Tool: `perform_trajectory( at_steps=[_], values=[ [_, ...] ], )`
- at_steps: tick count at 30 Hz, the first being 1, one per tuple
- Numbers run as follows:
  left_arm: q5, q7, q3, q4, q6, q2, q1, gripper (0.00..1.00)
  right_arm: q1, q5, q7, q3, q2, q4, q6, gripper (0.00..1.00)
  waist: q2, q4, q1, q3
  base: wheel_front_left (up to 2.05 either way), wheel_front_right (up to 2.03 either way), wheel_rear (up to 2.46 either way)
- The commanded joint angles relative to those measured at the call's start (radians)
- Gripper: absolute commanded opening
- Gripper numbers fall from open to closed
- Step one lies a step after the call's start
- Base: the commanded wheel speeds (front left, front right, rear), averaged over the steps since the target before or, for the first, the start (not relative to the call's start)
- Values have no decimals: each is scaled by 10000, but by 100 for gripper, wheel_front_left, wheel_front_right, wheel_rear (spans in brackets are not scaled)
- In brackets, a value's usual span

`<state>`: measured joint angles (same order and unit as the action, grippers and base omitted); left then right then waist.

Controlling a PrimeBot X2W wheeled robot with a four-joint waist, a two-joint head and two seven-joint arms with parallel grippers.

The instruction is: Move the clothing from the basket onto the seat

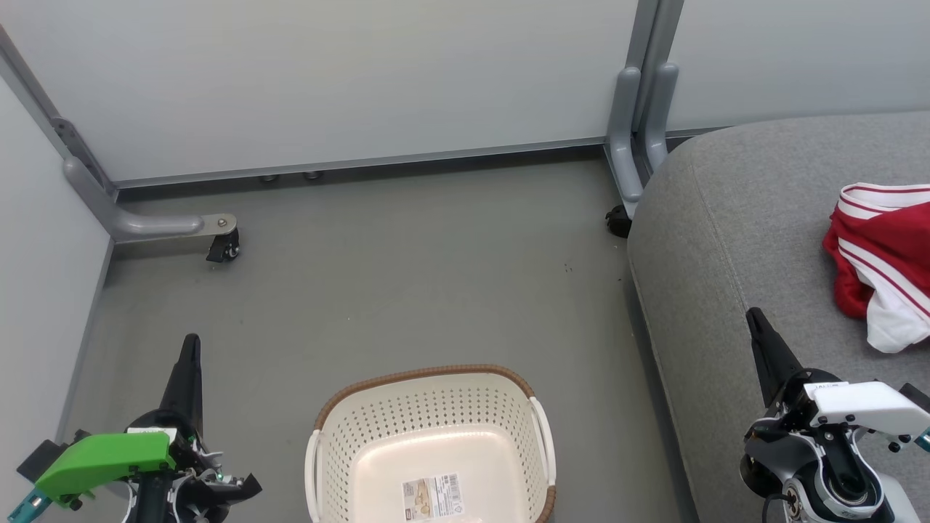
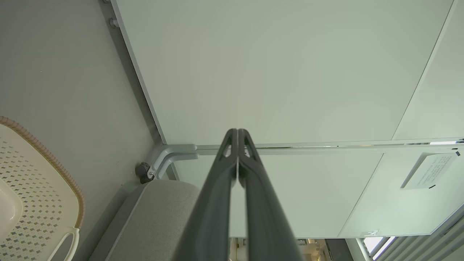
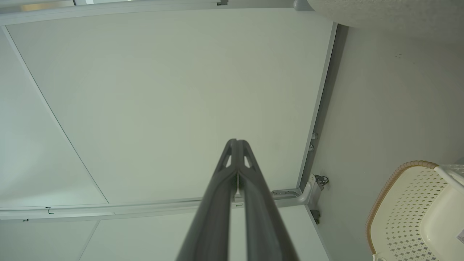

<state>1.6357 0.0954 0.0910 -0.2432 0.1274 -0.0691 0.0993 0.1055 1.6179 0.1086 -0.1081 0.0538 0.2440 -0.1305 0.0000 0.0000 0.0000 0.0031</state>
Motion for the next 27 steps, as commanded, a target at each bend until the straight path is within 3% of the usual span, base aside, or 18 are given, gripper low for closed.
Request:
perform_trajectory(
  at_steps=[1, 27],
  values=[
    [-66, 32, 23, -23, 65, 32, 150, 0, 54, -1, 43, -17, 14, 20, -4, 0, 0, 1, 0, 0, 0, 0, 0],
    [-114, 82, 101, -25, 65, 63, 159, 0, 57, -32, 46, -39, -3, 21, -4, 0, 0, 0, 0, 0, 0, 0, 0]
  ],
)
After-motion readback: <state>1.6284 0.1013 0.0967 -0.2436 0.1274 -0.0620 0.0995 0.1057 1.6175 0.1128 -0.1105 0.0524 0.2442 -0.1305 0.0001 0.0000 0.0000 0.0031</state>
